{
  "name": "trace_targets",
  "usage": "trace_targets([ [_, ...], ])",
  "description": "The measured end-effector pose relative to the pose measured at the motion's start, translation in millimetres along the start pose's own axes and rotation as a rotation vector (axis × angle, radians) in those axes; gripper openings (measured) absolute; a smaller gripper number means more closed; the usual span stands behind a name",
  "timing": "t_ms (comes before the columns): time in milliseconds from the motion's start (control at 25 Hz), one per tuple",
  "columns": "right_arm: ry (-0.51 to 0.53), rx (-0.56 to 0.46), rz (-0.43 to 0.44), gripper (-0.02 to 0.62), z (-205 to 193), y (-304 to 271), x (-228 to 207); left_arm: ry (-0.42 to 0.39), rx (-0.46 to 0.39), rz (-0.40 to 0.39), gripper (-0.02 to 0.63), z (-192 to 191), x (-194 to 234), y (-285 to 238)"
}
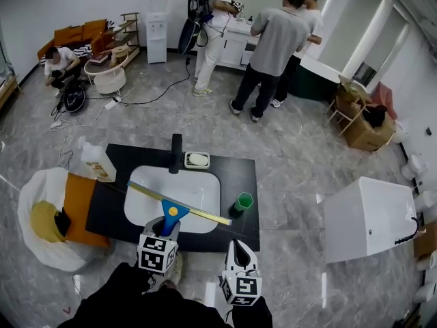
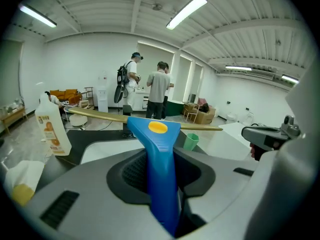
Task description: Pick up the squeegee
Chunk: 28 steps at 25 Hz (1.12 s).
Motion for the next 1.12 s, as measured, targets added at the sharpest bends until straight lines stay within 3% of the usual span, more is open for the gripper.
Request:
trace_targets([
  [640, 0.032, -0.091, 0.014, 0.015, 22.7, 105.9, 35.9, -0.053, -0.181, 0.040, 0.124, 4.9, -34.6, 145.3],
  [1120, 0.038, -0.120, 0.037, 0.015, 22.4, 152.2, 71.0, -0.109, -0.237, 0.071, 0.124, -17.4, -37.1, 226.0],
])
Point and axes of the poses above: the fingertips, and each gripper's own axes: y backward along the fingers, x to its left, z out of its top, the point moved 1 cm from there along y, backward along the fingers, and after that the axes turned 9 degrees about -x, right-handed, at the moved point
